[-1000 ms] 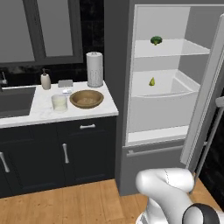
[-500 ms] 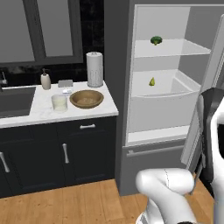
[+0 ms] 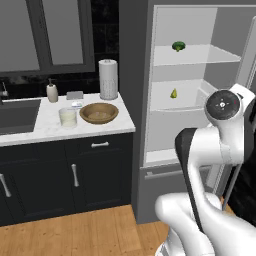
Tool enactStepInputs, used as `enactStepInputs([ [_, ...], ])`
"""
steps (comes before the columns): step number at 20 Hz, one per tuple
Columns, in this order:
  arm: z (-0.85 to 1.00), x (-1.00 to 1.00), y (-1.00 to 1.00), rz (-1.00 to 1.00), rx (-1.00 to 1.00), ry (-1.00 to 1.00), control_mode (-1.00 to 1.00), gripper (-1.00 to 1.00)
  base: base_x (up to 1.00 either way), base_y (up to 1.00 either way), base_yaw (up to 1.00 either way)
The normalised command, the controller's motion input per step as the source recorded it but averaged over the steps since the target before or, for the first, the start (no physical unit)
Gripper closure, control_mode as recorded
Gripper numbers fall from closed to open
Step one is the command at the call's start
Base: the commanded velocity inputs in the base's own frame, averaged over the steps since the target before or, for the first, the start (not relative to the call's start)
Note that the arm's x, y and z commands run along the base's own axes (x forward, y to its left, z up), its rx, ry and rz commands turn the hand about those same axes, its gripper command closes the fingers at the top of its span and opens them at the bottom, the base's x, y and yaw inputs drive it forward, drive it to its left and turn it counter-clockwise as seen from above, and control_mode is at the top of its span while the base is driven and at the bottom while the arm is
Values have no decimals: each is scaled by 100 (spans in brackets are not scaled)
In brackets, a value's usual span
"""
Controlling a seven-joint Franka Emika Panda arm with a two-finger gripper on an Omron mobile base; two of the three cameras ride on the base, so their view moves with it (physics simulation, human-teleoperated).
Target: Grab a lemon wedge from the fridge and one ice cube from the ice bowl, and put them in the glass of lemonade.
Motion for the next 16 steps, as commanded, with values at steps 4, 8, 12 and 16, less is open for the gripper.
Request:
enactStepInputs([
  [4,0,16,9,-1,-14,11,-100,-100,0,0,0],
  [8,0,24,-1,0,-3,1,-100,-100,0,0,0],
  [12,-7,45,0,0,-7,0,-100,-100,0,0,0],
  [16,-12,60,0,0,-6,0,-100,-100,0,0,0],
])
